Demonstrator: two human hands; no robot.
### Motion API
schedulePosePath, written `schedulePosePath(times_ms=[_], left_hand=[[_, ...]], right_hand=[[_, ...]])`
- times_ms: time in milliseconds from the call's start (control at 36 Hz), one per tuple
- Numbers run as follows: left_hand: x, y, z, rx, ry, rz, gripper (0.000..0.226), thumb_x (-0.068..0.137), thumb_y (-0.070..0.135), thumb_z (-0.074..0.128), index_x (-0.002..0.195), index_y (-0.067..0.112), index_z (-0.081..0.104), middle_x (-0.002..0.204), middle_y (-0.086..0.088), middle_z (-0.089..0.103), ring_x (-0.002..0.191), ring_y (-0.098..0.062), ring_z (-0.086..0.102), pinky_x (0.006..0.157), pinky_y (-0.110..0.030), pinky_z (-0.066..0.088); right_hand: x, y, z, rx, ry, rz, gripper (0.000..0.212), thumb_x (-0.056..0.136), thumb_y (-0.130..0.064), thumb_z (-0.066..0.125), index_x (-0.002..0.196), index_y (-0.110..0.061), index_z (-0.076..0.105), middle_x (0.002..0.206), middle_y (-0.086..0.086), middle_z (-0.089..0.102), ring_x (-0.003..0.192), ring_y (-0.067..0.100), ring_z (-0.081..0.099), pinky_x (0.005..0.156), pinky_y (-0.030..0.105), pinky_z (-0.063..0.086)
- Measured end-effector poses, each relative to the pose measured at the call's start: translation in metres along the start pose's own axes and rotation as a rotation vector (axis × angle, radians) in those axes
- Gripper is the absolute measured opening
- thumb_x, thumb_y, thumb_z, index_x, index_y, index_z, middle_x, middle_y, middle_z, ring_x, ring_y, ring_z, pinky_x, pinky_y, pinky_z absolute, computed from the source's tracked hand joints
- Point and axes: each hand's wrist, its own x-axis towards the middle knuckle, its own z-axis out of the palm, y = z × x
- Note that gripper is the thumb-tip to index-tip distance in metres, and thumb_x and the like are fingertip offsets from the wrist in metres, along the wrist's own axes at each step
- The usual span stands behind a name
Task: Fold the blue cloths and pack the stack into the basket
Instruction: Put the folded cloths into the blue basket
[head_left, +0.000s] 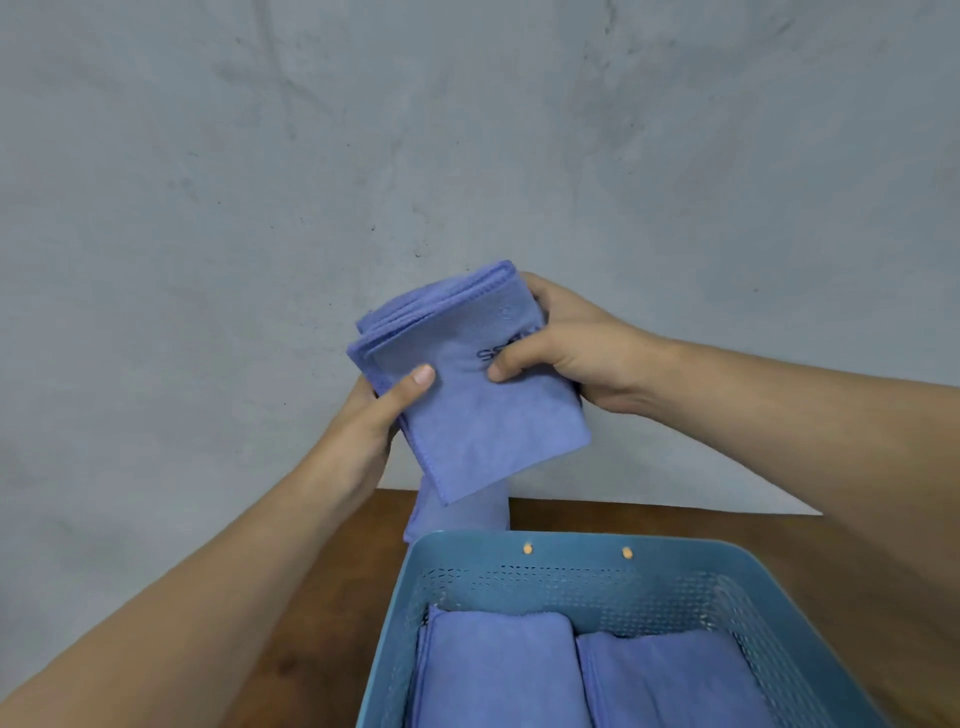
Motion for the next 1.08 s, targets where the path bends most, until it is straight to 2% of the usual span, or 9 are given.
schedulePosePath(times_ms=[139, 306, 500, 639, 722, 806, 917, 1028, 1083], left_hand=[[-0.015, 0.035, 0.023, -0.008, -0.062, 0.048, 0.057, 0.098, 0.028, 0.068, 0.149, 0.006, 0.054, 0.149, -0.019, 0.06, 0.14, -0.038, 0.055, 0.117, -0.057, 0.042], [-0.039, 0.071, 0.039, 0.184, -0.067, -0.23, 0.056, 0.089, 0.061, 0.074, 0.134, 0.029, 0.066, 0.128, -0.006, 0.075, 0.121, -0.042, 0.067, 0.105, -0.069, 0.048], [-0.068, 0.06, 0.04, 0.201, -0.218, -0.622, 0.073, 0.082, 0.067, 0.078, 0.139, 0.024, 0.065, 0.132, -0.013, 0.072, 0.121, -0.03, 0.068, 0.113, -0.061, 0.048], [-0.09, 0.055, 0.043, 0.241, -0.354, -0.763, 0.04, 0.101, 0.05, 0.064, 0.139, 0.036, 0.063, 0.126, 0.007, 0.076, 0.118, -0.02, 0.073, 0.11, -0.052, 0.052], [-0.098, 0.056, 0.036, 0.432, -0.336, -0.716, 0.05, 0.093, 0.064, 0.068, 0.138, 0.046, 0.058, 0.122, 0.016, 0.076, 0.113, -0.013, 0.074, 0.102, -0.048, 0.058], [-0.102, 0.059, 0.024, 0.801, -0.272, -0.585, 0.091, 0.073, 0.086, 0.065, 0.151, 0.05, 0.037, 0.131, 0.023, 0.066, 0.115, -0.007, 0.069, 0.098, -0.039, 0.059], [-0.105, 0.061, 0.025, 1.138, -0.289, -0.351, 0.081, 0.095, 0.069, 0.055, 0.162, 0.043, 0.017, 0.157, 0.019, 0.043, 0.136, -0.005, 0.053, 0.11, -0.034, 0.046], [-0.116, 0.071, 0.043, 1.096, -0.531, -0.223, 0.061, 0.099, 0.072, 0.045, 0.155, 0.051, 0.031, 0.151, 0.04, 0.033, 0.138, 0.014, 0.036, 0.113, -0.016, 0.034], [-0.12, 0.066, 0.051, 1.071, -0.736, -0.295, 0.075, 0.091, 0.083, 0.043, 0.159, 0.055, 0.023, 0.16, 0.042, 0.023, 0.147, 0.018, 0.019, 0.123, -0.023, 0.027]], right_hand=[[-0.052, -0.016, -0.011, 0.102, 0.041, -0.083, 0.079, 0.066, 0.003, 0.081, 0.138, -0.016, 0.055, 0.131, 0.019, 0.067, 0.119, 0.038, 0.068, 0.102, 0.053, 0.057], [-0.095, -0.005, -0.018, 0.268, 0.054, 0.028, 0.069, 0.085, -0.015, 0.084, 0.145, -0.017, 0.05, 0.138, 0.012, 0.068, 0.124, 0.033, 0.068, 0.109, 0.058, 0.051], [-0.156, 0.018, 0.009, 0.359, -0.095, 0.424, 0.044, 0.103, -0.045, 0.061, 0.138, -0.019, 0.067, 0.129, 0.002, 0.075, 0.121, 0.023, 0.071, 0.11, 0.042, 0.05], [-0.18, 0.036, 0.026, 0.397, -0.099, 0.641, 0.046, 0.098, -0.052, 0.064, 0.13, -0.019, 0.073, 0.122, 0.003, 0.078, 0.115, 0.022, 0.074, 0.107, 0.04, 0.051], [-0.186, 0.042, 0.035, 0.427, -0.106, 0.704, 0.047, 0.097, -0.053, 0.064, 0.127, -0.019, 0.075, 0.12, 0.005, 0.078, 0.111, 0.024, 0.075, 0.096, 0.037, 0.055], [-0.187, 0.054, 0.046, 0.459, -0.117, 0.751, 0.05, 0.096, -0.054, 0.065, 0.129, -0.018, 0.074, 0.122, 0.007, 0.077, 0.114, 0.026, 0.074, 0.098, 0.038, 0.055], [-0.187, 0.076, 0.066, 0.47, -0.136, 0.811, 0.05, 0.099, -0.053, 0.064, 0.134, -0.018, 0.069, 0.125, 0.005, 0.077, 0.119, 0.022, 0.072, 0.112, 0.039, 0.049], [-0.183, 0.084, 0.076, 0.407, -0.152, 0.831, 0.053, 0.1, -0.06, 0.062, 0.133, -0.02, 0.069, 0.124, 0.001, 0.077, 0.118, 0.017, 0.072, 0.112, 0.038, 0.049], [-0.182, 0.084, 0.077, 0.376, -0.173, 0.822, 0.053, 0.1, -0.061, 0.059, 0.133, -0.021, 0.07, 0.125, 0.002, 0.077, 0.119, 0.018, 0.071, 0.115, 0.041, 0.048]])
